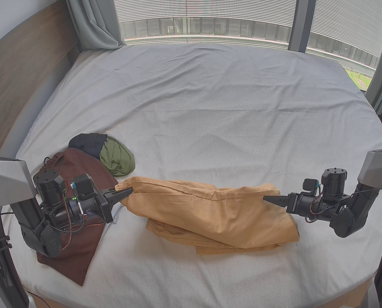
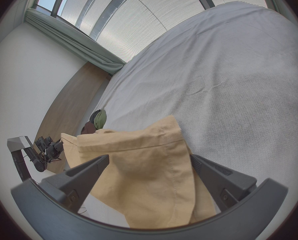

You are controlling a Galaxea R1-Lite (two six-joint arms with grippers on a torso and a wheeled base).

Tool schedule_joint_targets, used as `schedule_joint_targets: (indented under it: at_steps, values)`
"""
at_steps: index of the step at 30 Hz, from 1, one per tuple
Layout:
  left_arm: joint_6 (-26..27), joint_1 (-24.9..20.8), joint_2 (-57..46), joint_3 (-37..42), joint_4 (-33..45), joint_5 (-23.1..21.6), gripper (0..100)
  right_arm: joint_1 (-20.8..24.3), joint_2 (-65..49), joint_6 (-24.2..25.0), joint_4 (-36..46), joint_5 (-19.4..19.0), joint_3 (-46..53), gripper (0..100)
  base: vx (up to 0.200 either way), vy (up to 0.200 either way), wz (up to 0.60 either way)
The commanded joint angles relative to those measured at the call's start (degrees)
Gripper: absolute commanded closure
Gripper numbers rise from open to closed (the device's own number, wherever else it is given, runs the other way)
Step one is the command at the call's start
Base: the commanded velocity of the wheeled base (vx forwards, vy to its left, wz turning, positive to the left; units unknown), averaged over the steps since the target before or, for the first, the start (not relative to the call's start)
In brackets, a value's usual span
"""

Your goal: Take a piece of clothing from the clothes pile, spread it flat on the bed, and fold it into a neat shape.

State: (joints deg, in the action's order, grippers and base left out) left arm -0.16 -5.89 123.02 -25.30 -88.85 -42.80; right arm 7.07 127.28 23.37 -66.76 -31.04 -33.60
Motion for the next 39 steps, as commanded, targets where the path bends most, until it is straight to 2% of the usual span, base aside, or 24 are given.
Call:
schedule_joint_targets:
  at_steps: [1, 9, 18, 33, 34, 39]
  values:
    - [0.6, 0.1, 0.7, 0.0, 0.0, 0.0, 100, 0.8, 0.2, 1.4, -3.1, -0.2, 0.8, 0, 0.000, 0.000, 0.00]
    - [1.4, 0.1, 1.2, -0.1, 0.0, 0.0, 100, 1.3, -2.3, 1.9, -9.2, -1.7, 5.6, 0, 0.000, 0.000, 0.00]
    - [1.3, 0.1, 1.0, -0.1, 0.0, 0.0, 100, 1.5, -6.3, 1.9, -11.6, -8.1, 10.1, 0, 0.000, 0.000, 0.00]
    - [1.3, 0.2, 1.4, -0.6, 0.0, 0.0, 100, 0.3, -0.2, 2.1, -15.2, -7.5, 7.0, 0, 0.000, 0.000, 0.00]
    - [1.3, 0.2, 1.5, -0.7, 0.0, 0.0, 100, 0.3, -0.2, 2.0, -15.2, -7.5, 7.1, 100, 0.000, 0.000, 0.00]
    - [1.3, 0.5, 1.6, -1.1, 0.0, 0.1, 100, 0.1, 0.0, 1.9, -15.2, -7.6, 7.5, 100, 0.000, 0.000, 0.00]
